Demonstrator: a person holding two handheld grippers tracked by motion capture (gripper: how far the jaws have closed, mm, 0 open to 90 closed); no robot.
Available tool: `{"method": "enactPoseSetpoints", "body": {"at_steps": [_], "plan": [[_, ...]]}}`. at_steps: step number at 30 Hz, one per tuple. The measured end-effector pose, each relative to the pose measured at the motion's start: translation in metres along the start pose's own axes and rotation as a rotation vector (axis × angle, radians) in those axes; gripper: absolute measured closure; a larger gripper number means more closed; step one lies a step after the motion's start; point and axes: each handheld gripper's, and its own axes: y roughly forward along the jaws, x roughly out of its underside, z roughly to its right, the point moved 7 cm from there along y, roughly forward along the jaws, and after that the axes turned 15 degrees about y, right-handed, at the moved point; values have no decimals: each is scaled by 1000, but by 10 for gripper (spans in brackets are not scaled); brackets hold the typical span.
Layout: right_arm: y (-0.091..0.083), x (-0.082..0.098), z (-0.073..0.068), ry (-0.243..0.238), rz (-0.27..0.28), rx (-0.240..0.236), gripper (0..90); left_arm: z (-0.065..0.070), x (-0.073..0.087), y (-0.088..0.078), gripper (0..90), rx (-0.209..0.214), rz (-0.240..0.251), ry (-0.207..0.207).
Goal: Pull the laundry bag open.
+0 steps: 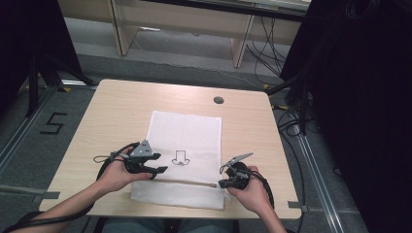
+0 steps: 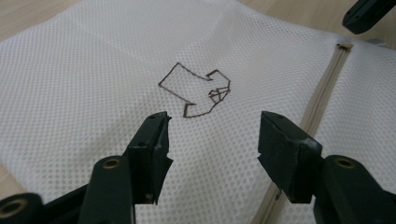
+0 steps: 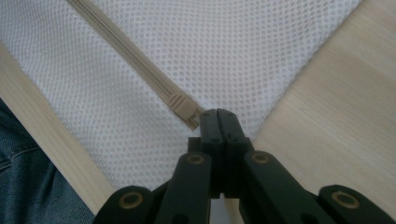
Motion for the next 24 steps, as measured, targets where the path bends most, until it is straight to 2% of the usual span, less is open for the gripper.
{"method": "enactPoseSetpoints", "body": {"at_steps": [1, 3, 4, 5, 7, 8, 9, 10, 11, 13, 16, 17, 24], "plan": [[0, 1, -1, 22, -16, 11, 900, 2, -3, 1, 435, 6, 6, 5], [3, 3, -1, 25, -28, 15, 900, 5, -9, 3, 437, 13, 22, 16], [4, 3, -1, 27, -31, 17, 900, 7, -11, 3, 440, 30, 14, 27], [7, 3, -1, 17, -31, 6, 900, 8, -14, 5, 443, 23, 19, 34], [10, 2, -1, 16, -36, 12, 900, 11, -17, 8, 450, 41, 15, 51], [11, 2, 0, 20, -45, 21, 900, 13, -18, 10, 453, 59, 10, 51], [12, 3, 0, 29, -57, 22, 900, 14, -20, 11, 457, 59, 11, 64], [14, 1, 1, 3, -43, 18, 900, 16, -22, 14, 463, 66, 10, 65], [15, 1, 2, 2, -49, 24, 900, 18, -25, 17, 468, 79, 12, 80], [16, 3, 1, 36, -68, 32, 900, 23, -30, 22, 471, 93, 15, 86], [17, 2, 2, 27, -55, 14, 900, 31, -38, 29, 482, 123, 18, 114], [17, 3, 2, 40, -60, 19, 900, 34, -41, 32, 484, 130, 24, 113], [18, 3, 2, 40, -60, 20, 900, 54, -56, 51, 532, 200, 17, 151]]}}
